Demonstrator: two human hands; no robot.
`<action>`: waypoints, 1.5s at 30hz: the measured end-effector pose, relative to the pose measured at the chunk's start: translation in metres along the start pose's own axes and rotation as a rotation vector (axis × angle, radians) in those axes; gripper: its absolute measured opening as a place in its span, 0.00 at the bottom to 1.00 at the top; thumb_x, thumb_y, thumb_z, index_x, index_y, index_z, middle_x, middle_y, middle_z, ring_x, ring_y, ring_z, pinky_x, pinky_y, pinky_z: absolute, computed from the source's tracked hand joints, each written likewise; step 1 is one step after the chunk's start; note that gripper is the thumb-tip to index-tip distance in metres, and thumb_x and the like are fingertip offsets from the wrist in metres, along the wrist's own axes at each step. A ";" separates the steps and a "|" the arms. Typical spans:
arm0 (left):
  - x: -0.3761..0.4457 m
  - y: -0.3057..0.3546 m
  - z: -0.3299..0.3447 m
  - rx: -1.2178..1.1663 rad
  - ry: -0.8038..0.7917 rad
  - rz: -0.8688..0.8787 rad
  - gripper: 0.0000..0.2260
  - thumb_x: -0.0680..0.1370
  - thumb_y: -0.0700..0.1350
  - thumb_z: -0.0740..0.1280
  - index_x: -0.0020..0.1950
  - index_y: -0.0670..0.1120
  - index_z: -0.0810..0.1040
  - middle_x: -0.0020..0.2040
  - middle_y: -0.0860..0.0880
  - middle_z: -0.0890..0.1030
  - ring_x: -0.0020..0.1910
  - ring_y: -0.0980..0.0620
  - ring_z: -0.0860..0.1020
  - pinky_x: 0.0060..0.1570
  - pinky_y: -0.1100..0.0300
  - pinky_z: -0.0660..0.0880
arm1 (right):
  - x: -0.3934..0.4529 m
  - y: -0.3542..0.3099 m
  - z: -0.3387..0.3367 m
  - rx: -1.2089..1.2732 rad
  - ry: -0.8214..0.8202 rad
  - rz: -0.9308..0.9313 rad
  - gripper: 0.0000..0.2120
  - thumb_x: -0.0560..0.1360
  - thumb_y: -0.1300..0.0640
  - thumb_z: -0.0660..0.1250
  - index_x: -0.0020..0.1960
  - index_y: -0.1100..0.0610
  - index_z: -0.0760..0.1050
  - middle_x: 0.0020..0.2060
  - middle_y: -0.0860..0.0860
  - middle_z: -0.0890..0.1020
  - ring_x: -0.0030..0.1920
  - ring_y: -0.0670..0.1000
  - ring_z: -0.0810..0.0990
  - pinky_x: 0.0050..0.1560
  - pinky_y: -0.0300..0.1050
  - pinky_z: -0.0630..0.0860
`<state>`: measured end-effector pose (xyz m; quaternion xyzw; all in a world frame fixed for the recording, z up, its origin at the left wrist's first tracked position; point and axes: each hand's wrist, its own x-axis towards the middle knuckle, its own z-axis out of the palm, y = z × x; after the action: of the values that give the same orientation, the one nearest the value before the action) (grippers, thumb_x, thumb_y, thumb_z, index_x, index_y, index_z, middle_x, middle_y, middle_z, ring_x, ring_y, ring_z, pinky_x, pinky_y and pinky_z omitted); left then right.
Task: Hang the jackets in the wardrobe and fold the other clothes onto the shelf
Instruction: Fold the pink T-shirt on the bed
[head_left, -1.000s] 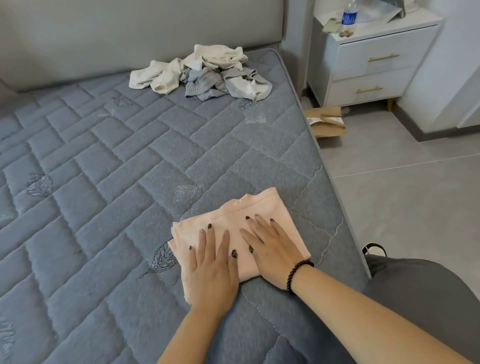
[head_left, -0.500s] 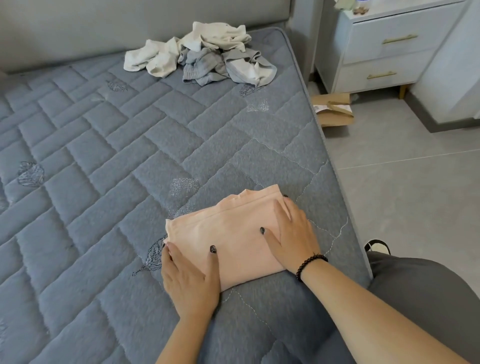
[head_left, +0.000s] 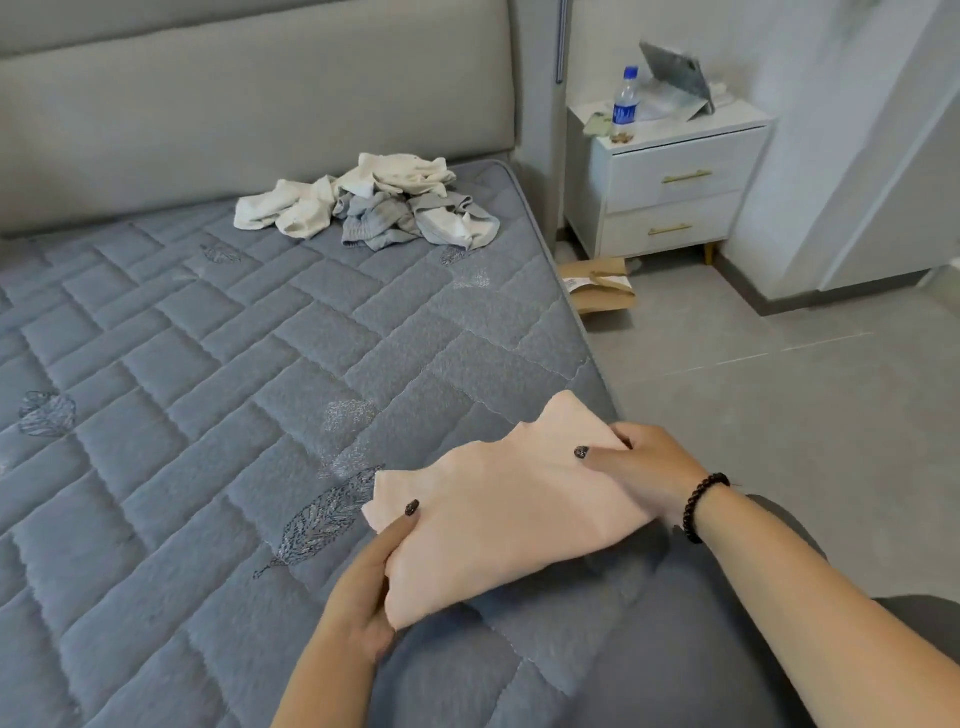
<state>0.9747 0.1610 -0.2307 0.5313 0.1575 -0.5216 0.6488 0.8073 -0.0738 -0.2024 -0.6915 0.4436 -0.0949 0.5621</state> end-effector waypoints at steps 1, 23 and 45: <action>-0.005 -0.007 0.007 -0.043 -0.051 0.008 0.20 0.66 0.45 0.75 0.56 0.41 0.82 0.50 0.41 0.85 0.41 0.44 0.85 0.34 0.50 0.81 | -0.016 0.000 -0.015 0.015 0.035 -0.025 0.07 0.71 0.56 0.72 0.36 0.54 0.76 0.32 0.45 0.80 0.32 0.43 0.78 0.31 0.36 0.71; -0.015 -0.205 0.350 0.797 -0.576 0.217 0.18 0.74 0.44 0.73 0.64 0.48 0.76 0.54 0.50 0.85 0.52 0.49 0.83 0.49 0.52 0.80 | -0.145 0.182 -0.273 -0.135 0.779 0.120 0.09 0.73 0.55 0.68 0.36 0.56 0.74 0.31 0.49 0.77 0.31 0.44 0.72 0.30 0.39 0.65; 0.095 -0.249 0.563 1.194 -0.412 0.081 0.14 0.78 0.40 0.67 0.61 0.54 0.75 0.54 0.56 0.84 0.54 0.54 0.82 0.56 0.55 0.77 | -0.038 0.244 -0.430 0.114 0.740 0.565 0.08 0.74 0.54 0.68 0.37 0.54 0.75 0.33 0.51 0.79 0.34 0.50 0.75 0.31 0.42 0.65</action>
<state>0.6061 -0.3408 -0.2165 0.6958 -0.3091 -0.5862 0.2768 0.3904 -0.3383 -0.2482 -0.4312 0.7793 -0.2025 0.4072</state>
